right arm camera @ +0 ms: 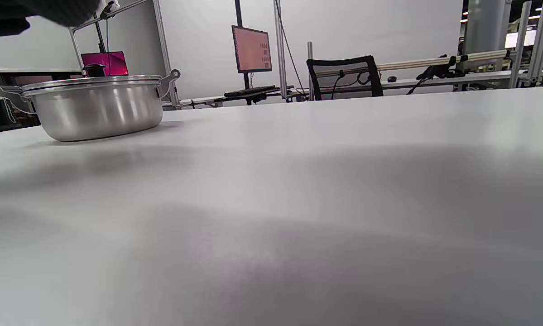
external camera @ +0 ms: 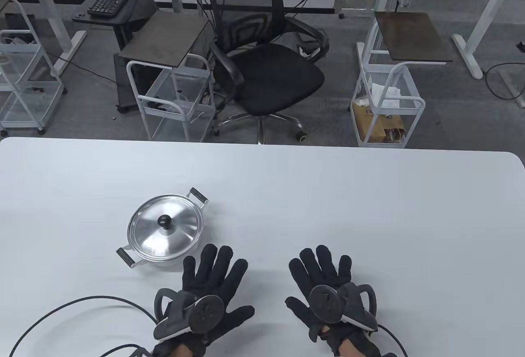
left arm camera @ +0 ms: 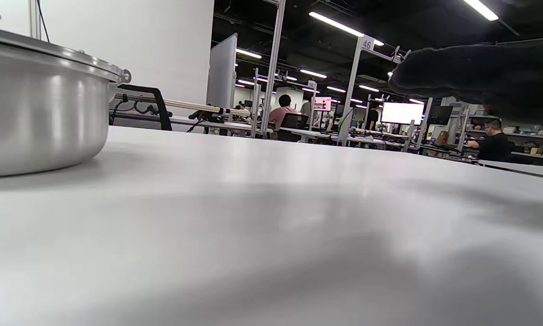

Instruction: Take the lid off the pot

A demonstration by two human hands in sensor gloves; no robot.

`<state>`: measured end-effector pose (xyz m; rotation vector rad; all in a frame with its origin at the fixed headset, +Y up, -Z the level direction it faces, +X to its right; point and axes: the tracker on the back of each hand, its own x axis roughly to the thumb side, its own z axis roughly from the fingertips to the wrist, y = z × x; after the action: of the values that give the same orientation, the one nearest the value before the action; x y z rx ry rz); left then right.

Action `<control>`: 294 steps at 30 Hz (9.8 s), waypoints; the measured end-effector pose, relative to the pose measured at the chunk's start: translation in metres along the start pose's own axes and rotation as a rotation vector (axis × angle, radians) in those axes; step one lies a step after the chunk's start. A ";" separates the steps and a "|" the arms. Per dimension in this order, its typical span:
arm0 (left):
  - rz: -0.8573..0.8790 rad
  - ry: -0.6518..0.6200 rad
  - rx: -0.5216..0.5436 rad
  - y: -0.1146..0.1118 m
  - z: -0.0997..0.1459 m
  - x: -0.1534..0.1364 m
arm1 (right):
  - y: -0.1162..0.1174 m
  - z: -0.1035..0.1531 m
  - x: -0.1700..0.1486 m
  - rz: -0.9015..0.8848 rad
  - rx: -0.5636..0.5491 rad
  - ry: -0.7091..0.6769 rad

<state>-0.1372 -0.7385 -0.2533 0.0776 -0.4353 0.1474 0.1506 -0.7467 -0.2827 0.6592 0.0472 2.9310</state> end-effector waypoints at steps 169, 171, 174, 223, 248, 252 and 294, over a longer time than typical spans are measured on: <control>1.047 0.574 -0.213 -0.041 0.014 -0.104 | -0.018 -0.075 0.132 0.329 -0.006 -0.121; 1.047 0.575 -0.213 -0.042 0.014 -0.104 | -0.017 -0.076 0.131 0.315 -0.013 -0.126; 1.053 0.573 -0.216 -0.042 0.014 -0.103 | -0.016 -0.077 0.130 0.303 -0.002 -0.124; 1.088 0.579 -0.232 -0.042 0.015 -0.102 | -0.099 -0.005 -0.034 0.120 -0.263 0.209; 1.098 0.579 -0.233 -0.042 0.016 -0.104 | -0.026 0.024 -0.143 -0.022 -0.019 0.564; 1.099 0.578 -0.234 -0.042 0.016 -0.104 | -0.020 0.022 -0.144 -0.021 0.011 0.573; 1.121 0.578 -0.249 -0.045 0.018 -0.103 | -0.003 0.026 -0.138 -0.198 0.007 0.612</control>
<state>-0.2300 -0.7974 -0.2832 -0.4602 0.1309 1.1836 0.2853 -0.7633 -0.3182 -0.2479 0.1723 2.8160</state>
